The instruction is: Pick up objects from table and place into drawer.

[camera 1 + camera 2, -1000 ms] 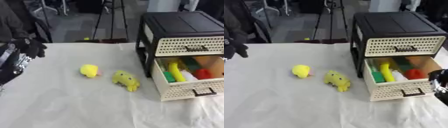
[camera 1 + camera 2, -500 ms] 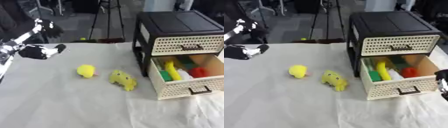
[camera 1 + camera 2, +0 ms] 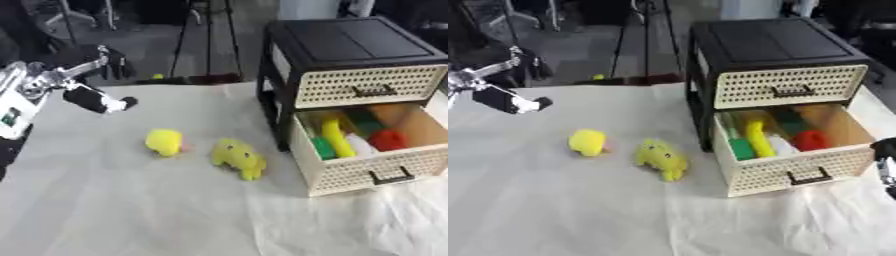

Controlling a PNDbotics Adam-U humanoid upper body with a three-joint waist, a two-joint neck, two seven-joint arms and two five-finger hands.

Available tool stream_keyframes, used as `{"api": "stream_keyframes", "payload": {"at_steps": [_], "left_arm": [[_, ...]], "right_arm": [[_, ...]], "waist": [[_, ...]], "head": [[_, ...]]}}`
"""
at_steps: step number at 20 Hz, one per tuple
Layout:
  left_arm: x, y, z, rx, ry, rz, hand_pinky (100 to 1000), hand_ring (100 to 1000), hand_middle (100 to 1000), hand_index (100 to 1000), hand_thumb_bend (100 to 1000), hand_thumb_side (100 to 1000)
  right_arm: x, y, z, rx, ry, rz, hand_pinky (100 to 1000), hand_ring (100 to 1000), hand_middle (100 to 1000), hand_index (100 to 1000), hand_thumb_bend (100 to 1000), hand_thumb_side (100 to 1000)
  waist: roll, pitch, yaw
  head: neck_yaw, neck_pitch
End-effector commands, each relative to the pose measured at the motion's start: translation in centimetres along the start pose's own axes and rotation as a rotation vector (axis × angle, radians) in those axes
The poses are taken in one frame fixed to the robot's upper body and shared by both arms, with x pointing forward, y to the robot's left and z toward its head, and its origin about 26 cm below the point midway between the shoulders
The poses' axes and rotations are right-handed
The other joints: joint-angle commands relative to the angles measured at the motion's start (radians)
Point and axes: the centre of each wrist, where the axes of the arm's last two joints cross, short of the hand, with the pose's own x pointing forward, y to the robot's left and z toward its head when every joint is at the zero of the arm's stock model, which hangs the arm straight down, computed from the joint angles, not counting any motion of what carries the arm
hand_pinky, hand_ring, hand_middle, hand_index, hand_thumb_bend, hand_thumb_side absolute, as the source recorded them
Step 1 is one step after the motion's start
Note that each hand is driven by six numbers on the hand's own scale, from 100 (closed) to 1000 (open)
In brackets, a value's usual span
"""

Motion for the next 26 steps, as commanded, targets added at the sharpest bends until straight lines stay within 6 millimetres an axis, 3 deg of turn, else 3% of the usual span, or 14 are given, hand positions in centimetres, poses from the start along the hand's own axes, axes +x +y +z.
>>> {"api": "stream_keyframes", "payload": {"at_steps": [1,8,14,26], "left_arm": [[-0.6,-0.3,-1.0,-0.031,0.022,-0.011,554,619,613,766,404,461],[-0.5,-3.1,-2.4,-0.107,0.005,-0.011,561,615,610,765,418,455],[-0.4,-3.8,-2.8,-0.139,-0.003,-0.017,563,616,610,766,440,448],[-0.4,-5.6,-3.2,-0.182,0.036,-0.053,560,606,587,760,437,297]], "right_arm": [[0.6,-1.0,-0.9,-0.015,-0.041,0.005,194,338,382,657,100,1000],[0.8,-0.9,-1.2,-0.013,-0.051,-0.005,194,334,379,655,100,1000],[0.9,-0.9,-1.4,-0.012,-0.057,-0.008,192,328,373,653,100,1000],[1.2,-0.8,-1.7,-0.013,-0.069,-0.013,192,323,367,652,100,1000]], "waist": [[-0.001,-0.006,-0.009],[0.002,0.004,-0.026],[0.002,0.014,-0.034],[-0.001,0.032,-0.052]], "head": [[0.013,-0.006],[0.016,-0.001],[0.016,-0.006],[0.017,-0.02]]}}
